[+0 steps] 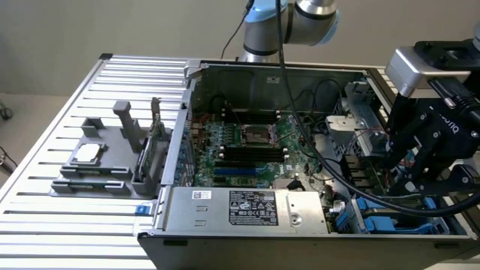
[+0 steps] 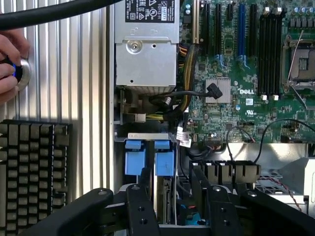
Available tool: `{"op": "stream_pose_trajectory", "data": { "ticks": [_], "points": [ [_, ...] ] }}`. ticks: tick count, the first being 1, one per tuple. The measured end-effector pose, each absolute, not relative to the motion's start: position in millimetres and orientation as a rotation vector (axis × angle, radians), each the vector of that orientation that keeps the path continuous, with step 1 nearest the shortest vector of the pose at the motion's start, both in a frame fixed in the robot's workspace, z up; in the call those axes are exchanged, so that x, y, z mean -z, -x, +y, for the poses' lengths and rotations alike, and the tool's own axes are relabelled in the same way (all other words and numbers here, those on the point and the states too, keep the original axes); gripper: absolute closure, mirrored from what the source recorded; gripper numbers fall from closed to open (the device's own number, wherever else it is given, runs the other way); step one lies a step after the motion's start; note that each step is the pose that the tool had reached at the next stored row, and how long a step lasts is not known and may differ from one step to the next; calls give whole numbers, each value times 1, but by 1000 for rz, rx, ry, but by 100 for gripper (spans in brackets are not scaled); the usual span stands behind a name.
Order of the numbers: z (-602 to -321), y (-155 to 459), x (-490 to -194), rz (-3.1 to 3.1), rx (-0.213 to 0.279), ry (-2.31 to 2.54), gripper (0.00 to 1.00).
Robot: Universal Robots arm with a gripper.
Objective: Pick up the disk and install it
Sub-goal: 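Insert the disk into the insertion slot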
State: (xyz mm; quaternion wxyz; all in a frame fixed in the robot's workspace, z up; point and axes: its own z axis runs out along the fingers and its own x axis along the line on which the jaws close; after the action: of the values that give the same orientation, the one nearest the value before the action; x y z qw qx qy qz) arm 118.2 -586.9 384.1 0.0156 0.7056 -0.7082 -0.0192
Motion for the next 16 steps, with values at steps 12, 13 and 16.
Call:
{"op": "stream_pose_trajectory", "data": {
  "ticks": [12,13,16],
  "points": [
    [-587,-137,-385,-2206,57,-2204,89],
    [-587,-139,-385,-2208,53,-2206,89],
    [-587,-148,-385,-2213,42,-2212,89]
  ]
}}
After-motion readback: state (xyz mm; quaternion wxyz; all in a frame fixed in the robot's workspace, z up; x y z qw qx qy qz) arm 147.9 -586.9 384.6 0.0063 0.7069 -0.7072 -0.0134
